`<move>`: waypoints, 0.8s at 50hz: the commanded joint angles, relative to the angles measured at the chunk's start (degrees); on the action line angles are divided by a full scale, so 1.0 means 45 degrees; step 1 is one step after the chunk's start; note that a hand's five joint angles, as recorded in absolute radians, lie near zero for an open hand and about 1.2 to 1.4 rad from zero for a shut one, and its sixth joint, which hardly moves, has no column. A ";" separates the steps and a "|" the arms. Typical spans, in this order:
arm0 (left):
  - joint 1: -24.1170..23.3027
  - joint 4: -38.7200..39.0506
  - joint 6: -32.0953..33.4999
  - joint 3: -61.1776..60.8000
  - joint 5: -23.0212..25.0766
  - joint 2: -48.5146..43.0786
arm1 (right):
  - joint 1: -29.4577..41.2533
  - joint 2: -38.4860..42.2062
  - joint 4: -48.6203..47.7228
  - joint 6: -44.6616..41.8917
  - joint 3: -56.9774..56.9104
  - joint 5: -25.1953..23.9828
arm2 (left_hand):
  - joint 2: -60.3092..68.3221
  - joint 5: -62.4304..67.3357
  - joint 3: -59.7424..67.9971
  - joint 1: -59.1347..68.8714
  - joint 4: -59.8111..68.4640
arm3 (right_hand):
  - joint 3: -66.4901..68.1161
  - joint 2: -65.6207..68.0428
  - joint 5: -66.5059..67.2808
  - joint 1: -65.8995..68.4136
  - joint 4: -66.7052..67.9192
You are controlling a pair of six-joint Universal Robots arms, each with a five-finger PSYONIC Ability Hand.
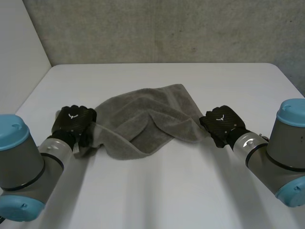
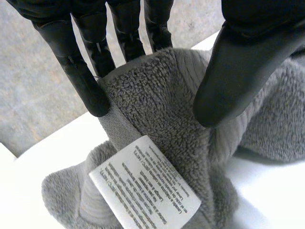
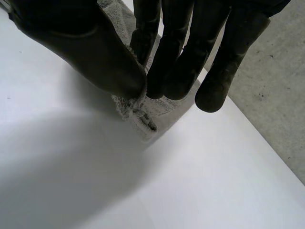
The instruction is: Fold the towel.
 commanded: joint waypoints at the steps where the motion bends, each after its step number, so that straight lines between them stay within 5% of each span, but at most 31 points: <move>1: -0.0185 -0.0063 -0.0010 -0.0246 -0.0062 0.0491 | -0.0033 0.0054 -0.0076 0.0014 0.0088 0.0010 | -0.1477 -0.3640 -0.1468 -0.1513 -0.1613 | 0.0783 0.1095 0.0759 0.0778 0.0830; 10: -0.0420 -0.0200 0.0029 -0.0382 -0.0062 0.0667 | -0.0111 0.0132 -0.0096 0.0014 0.0127 0.0010 | -0.0168 -0.2331 -0.0160 -0.0205 -0.0305 | 0.0783 0.1095 0.0759 0.0778 0.0830; 14: -0.0497 -0.0531 0.0263 -0.0344 -0.0081 0.0667 | -0.0130 0.0133 -0.0096 -0.0005 0.0127 0.0068 | 0.5825 0.3662 0.5833 0.5788 0.5689 | 0.0783 0.1095 0.0759 0.0778 0.0830; 21: -0.0615 -0.0571 0.0752 -0.0031 -0.0159 0.1507 | -0.0228 -0.0590 -0.0057 0.0014 -0.0185 0.0244 | 0.5845 0.3682 0.5853 0.5808 0.5709 | 0.0783 0.1095 0.0759 0.0778 0.0830; 29: -0.0205 -0.0513 0.0479 0.0985 -0.0862 0.4769 | -0.1361 -0.4438 0.0822 0.0913 -0.1494 0.0088 | 0.5845 0.3682 0.5853 0.5808 0.5709 | 0.0783 0.1095 0.0759 0.0778 0.0830; 34: 0.0068 -0.0765 -0.0164 0.1979 -0.1604 0.6952 | -0.2666 -0.6056 0.4037 0.1987 -0.4007 -0.0847 | 0.5845 0.3682 0.5853 0.5808 0.5709 | 0.0783 0.1095 0.0759 0.0778 0.0830; 40: 0.0303 -0.1567 -0.0264 0.2313 -0.1566 0.7308 | -0.3509 -0.6293 0.5783 0.1870 -0.5380 -0.1553 | 0.5845 0.3682 0.5853 0.5808 0.5709 | 0.0783 0.1095 0.0759 0.0778 0.0830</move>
